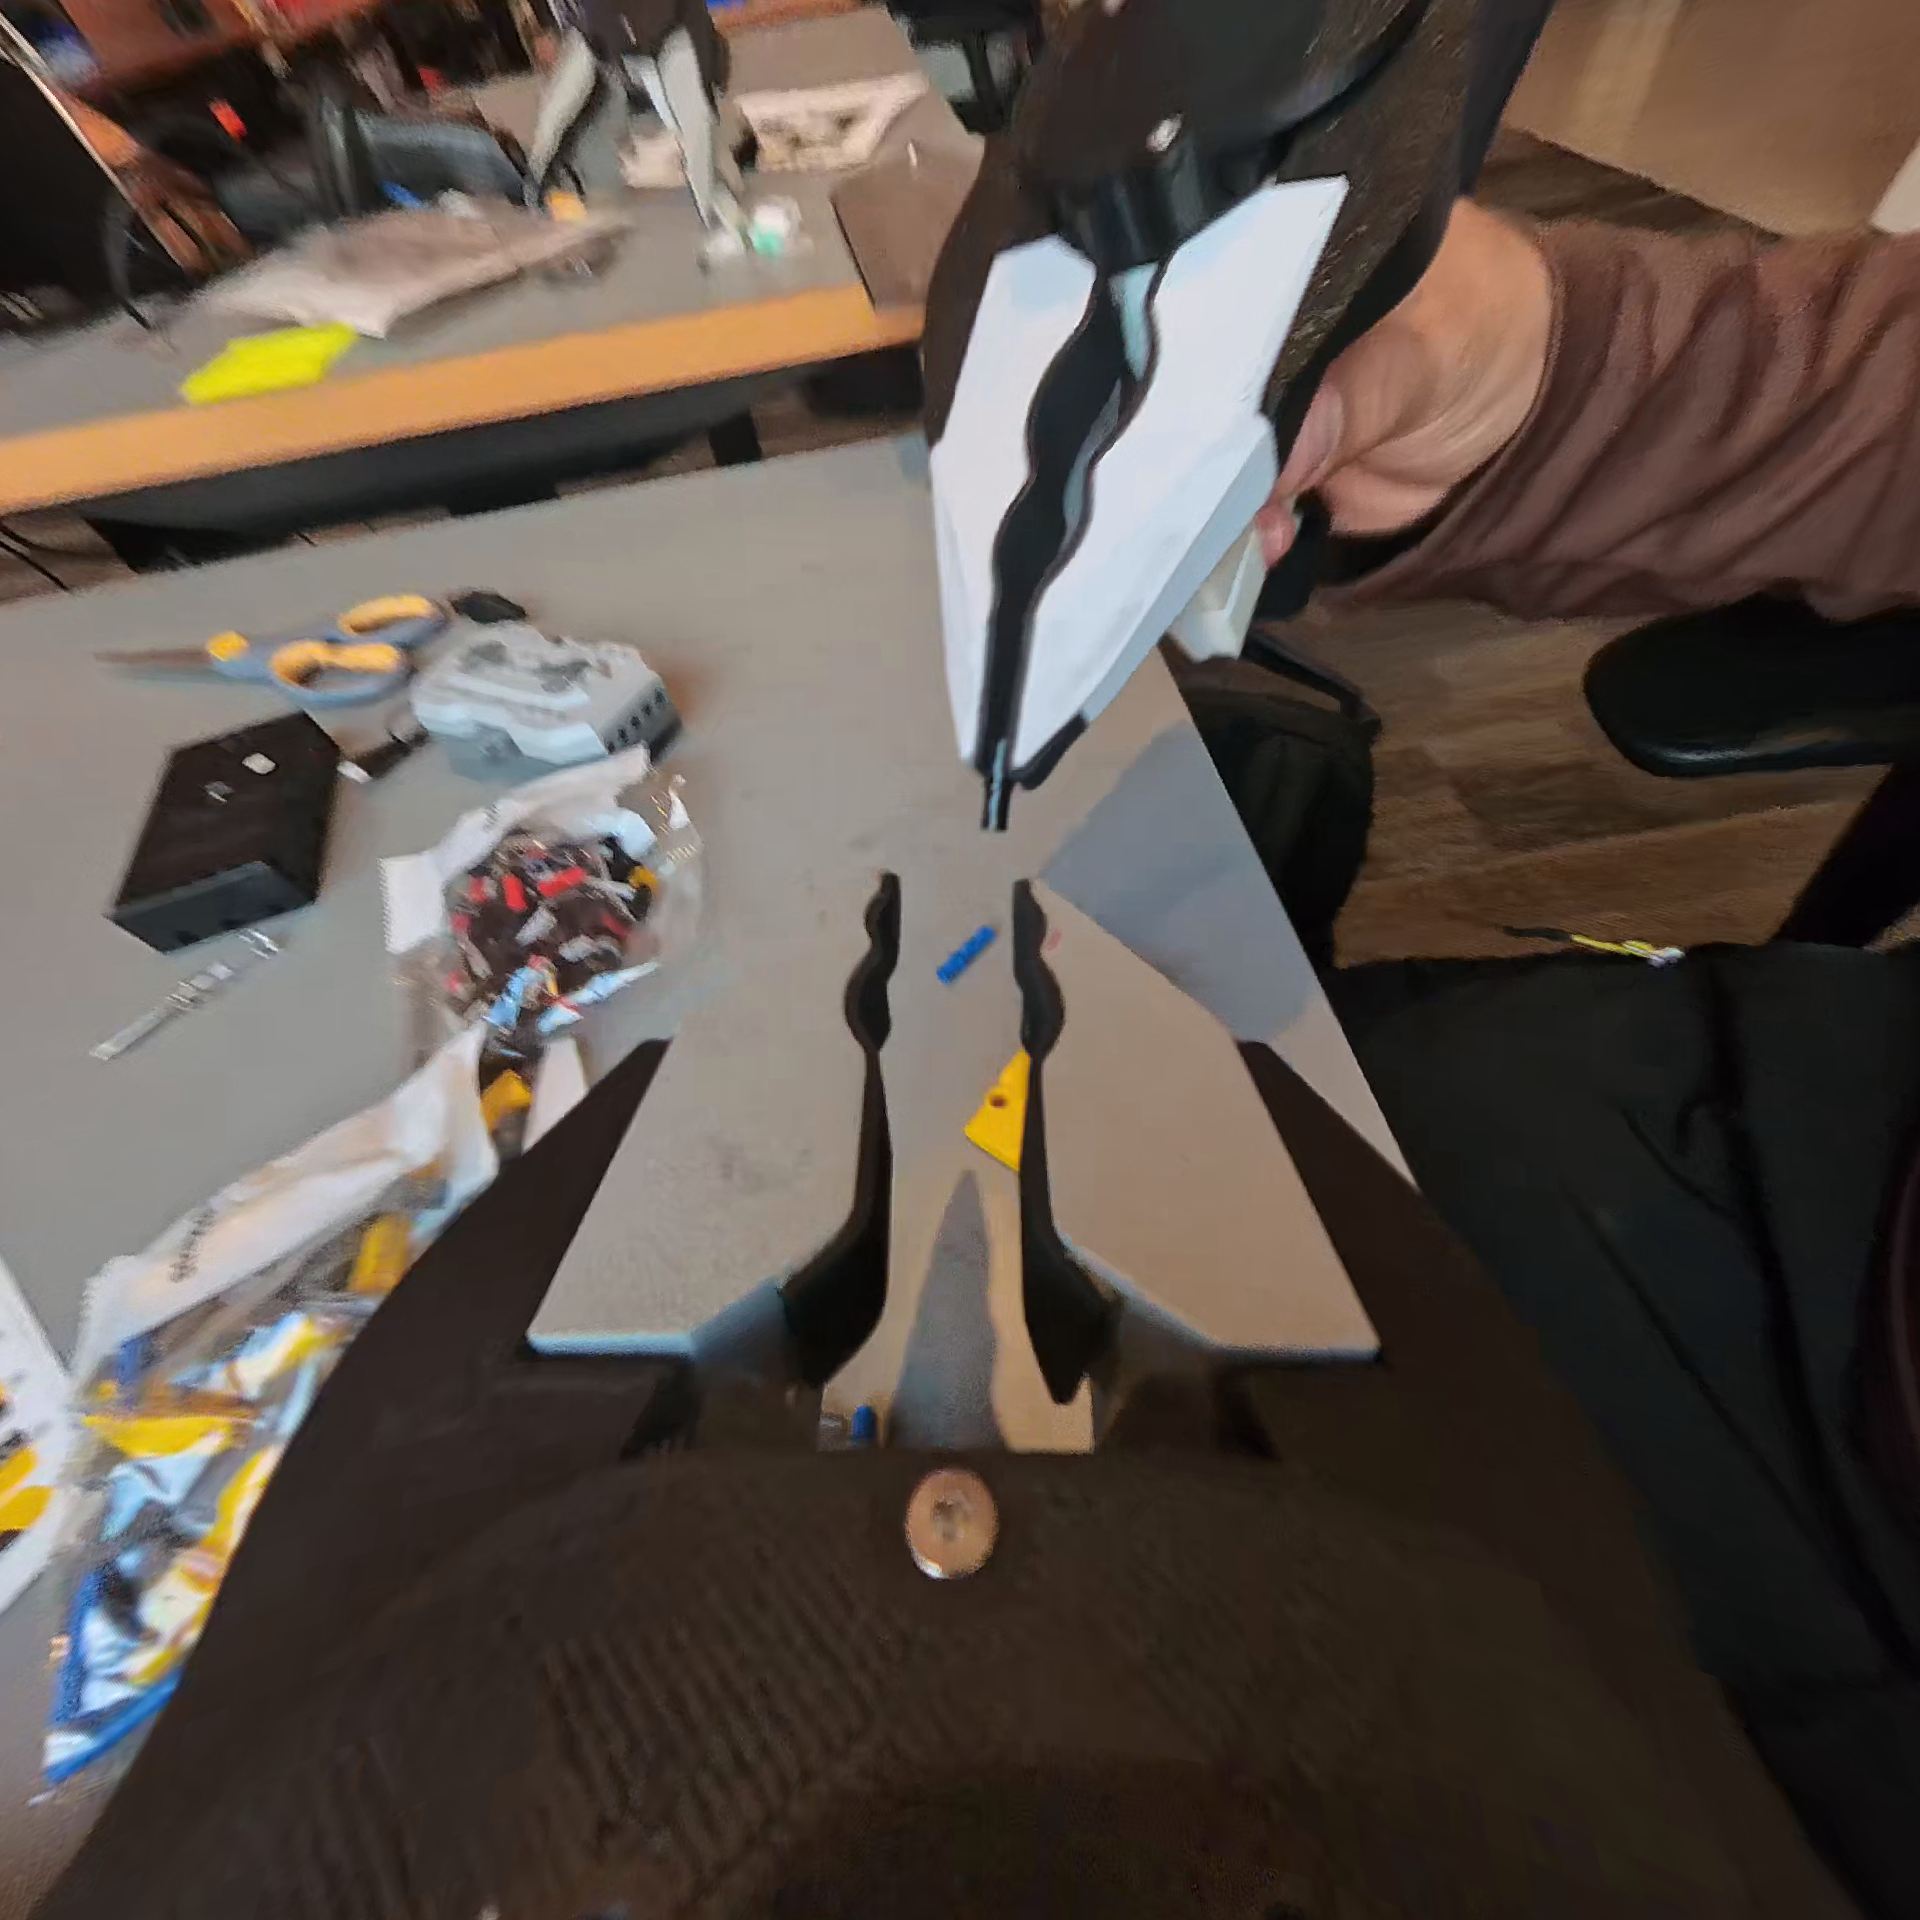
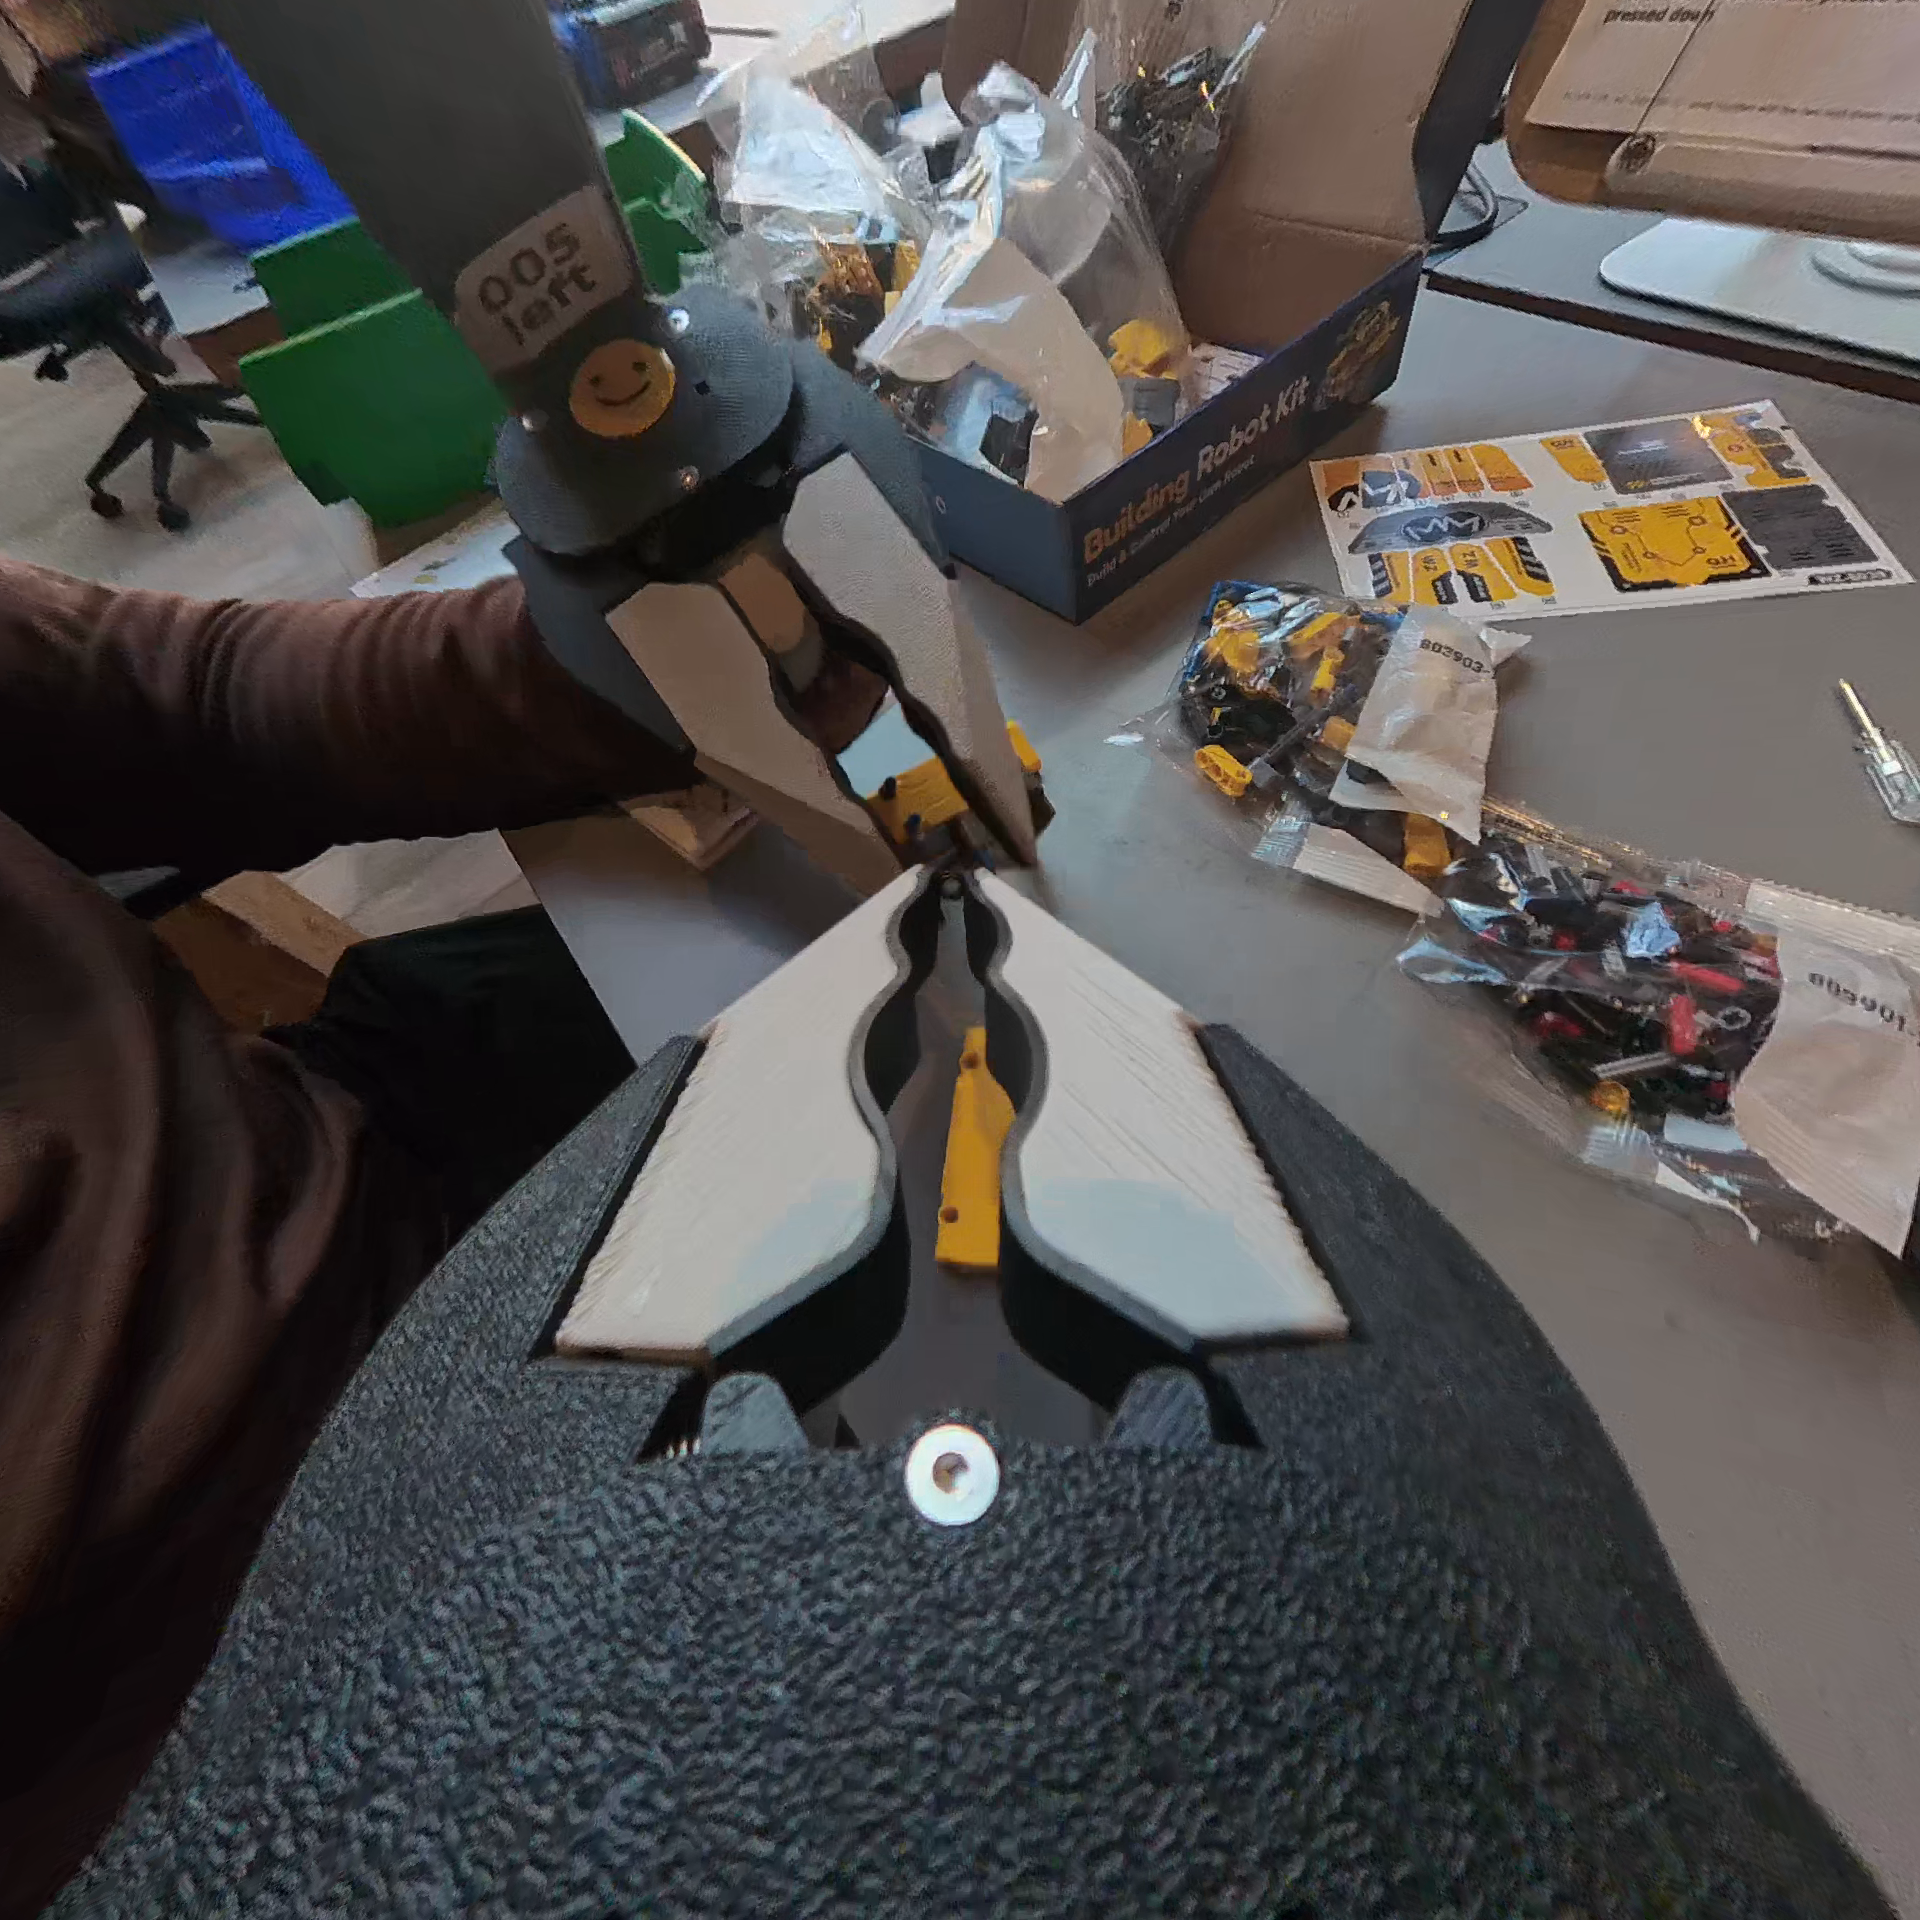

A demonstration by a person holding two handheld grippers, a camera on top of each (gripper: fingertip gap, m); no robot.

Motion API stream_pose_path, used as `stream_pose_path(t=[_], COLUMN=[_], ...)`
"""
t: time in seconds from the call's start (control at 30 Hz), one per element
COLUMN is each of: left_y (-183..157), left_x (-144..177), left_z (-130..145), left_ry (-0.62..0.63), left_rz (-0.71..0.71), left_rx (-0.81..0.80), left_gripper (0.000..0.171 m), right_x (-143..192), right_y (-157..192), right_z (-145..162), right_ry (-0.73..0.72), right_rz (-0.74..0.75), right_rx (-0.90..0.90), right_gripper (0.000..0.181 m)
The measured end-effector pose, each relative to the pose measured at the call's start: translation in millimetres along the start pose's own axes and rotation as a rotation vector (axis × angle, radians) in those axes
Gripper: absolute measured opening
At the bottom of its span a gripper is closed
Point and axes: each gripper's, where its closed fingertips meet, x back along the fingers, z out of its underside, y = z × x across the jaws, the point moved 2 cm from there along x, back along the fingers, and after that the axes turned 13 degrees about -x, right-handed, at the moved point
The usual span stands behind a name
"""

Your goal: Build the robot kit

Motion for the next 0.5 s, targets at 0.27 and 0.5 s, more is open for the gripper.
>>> stream_pose_path(t=[0.27, 0.5], left_y=[-35, -38], left_x=[-30, -36], left_z=[32, 48], left_ry=[0.230, 0.317], left_rz=[0.196, 0.234], left_rx=[0.047, 0.039], left_gripper=[0.028, 0.038], right_x=[-4, -5], right_y=[-26, -31], right_z=[88, 90], right_ry=[0.301, 0.366], right_rz=[0.149, 0.217], right_rx=[-0.020, 0.020], right_gripper=[0.005, 0.005])
